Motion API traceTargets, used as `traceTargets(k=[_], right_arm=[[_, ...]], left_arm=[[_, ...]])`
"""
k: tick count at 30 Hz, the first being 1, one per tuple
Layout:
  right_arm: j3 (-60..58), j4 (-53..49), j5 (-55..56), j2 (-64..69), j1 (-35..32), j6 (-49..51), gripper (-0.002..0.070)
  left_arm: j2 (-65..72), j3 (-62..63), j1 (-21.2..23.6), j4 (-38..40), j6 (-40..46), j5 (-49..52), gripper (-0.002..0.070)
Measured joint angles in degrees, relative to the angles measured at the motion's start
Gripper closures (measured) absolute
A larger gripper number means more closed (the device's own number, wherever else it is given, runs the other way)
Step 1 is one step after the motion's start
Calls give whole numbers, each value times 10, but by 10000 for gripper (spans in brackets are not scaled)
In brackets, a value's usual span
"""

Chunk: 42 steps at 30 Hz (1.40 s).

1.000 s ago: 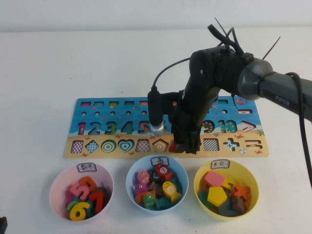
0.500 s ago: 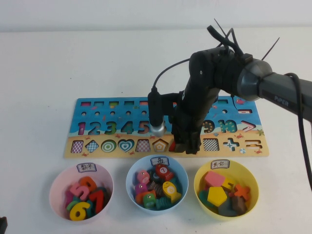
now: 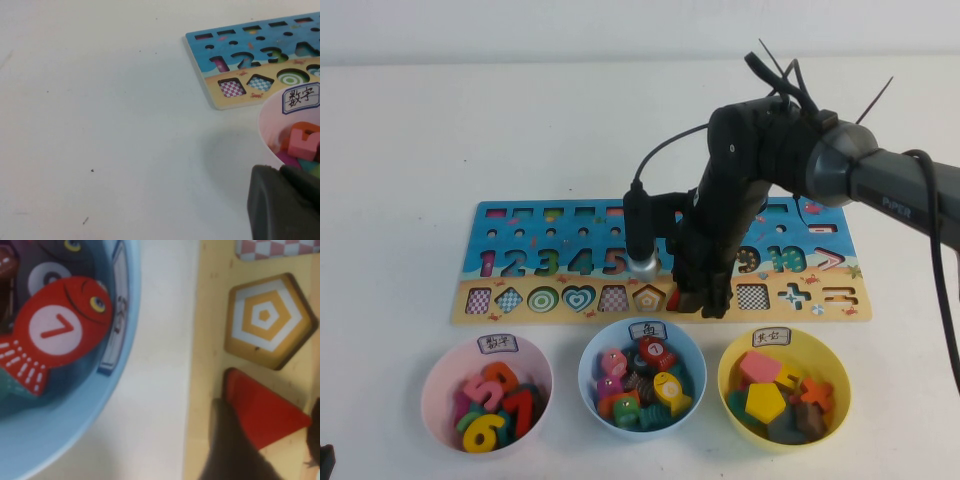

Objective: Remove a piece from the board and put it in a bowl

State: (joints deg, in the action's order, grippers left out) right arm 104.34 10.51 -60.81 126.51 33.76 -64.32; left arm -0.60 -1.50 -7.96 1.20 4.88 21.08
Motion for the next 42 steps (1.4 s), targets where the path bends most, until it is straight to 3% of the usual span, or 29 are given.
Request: traceTargets(k=[4,32,38,42], right_arm=[[0,1,-2,0,0,0,406],[50,-16,-58,-8,0,38,409],[29,-42,-54,-58,3,197,410],[-69,-56,6,-147,11,345,410]], left_arm=[[0,0,0,0,0,0,679],[0,0,0,0,0,0,679],[0,0,0,0,0,0,679],[0,0,0,0,0,0,679]])
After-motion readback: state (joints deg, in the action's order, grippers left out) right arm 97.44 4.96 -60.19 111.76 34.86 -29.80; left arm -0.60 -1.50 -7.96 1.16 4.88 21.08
